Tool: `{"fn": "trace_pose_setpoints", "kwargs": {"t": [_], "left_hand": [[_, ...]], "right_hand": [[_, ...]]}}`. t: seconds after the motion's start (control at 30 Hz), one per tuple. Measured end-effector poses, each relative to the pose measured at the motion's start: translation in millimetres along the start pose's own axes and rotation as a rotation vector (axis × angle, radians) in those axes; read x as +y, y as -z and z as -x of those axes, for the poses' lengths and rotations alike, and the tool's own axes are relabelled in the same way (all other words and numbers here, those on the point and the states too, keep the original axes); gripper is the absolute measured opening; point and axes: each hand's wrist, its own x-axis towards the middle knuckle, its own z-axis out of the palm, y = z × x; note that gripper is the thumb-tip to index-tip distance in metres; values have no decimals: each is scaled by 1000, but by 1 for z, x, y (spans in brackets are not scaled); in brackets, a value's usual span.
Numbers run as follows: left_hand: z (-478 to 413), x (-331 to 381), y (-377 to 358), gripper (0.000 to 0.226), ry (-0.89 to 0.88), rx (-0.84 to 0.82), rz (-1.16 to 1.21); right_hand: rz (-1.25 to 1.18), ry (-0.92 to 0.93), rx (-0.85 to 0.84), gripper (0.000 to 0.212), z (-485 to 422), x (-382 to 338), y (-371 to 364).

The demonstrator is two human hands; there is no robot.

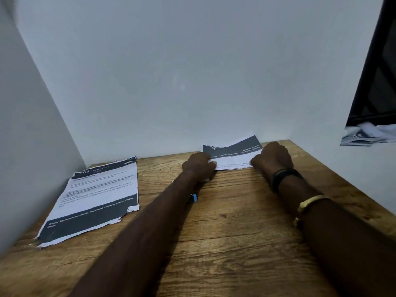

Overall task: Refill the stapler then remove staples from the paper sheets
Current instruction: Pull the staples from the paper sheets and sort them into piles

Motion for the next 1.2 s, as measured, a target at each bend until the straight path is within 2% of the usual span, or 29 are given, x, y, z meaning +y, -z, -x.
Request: {"fn": "trace_pose_setpoints", "kwargs": {"t": [0.1, 0.37, 0.63, 0.77, 0.9, 0.97, 1.03, 1.1, 1.2], "left_hand": [[1, -3, -1, 46, -2, 4, -23], [26, -7, 9, 53, 40, 168, 43], [57, -6, 13, 68, 6, 101, -7], [76, -9, 16, 71, -11, 109, -13], [91, -26, 34, 59, -46, 304, 79], [98, -43, 51, 49, -26, 398, 132], [107, -68, 69, 35, 33, 457, 151], [118, -96, 85, 17, 136, 518, 180], [133, -135, 102, 16, 291, 595, 204]], "right_hand": [[56, 23, 5, 34, 2, 0, -2], [91, 68, 49, 40, 14, -5, 0], [190, 318, 56, 46, 57, -25, -7], [174, 381, 25, 48, 79, -40, -14], [91, 463, -2, 46, 102, -61, -26], [21, 523, -21, 33, 118, -78, -33], [-49, 551, -63, 18, 137, -99, -42], [-84, 578, -120, 17, 157, -119, -54], [-60, 629, -196, 22, 182, -144, -74]]}}
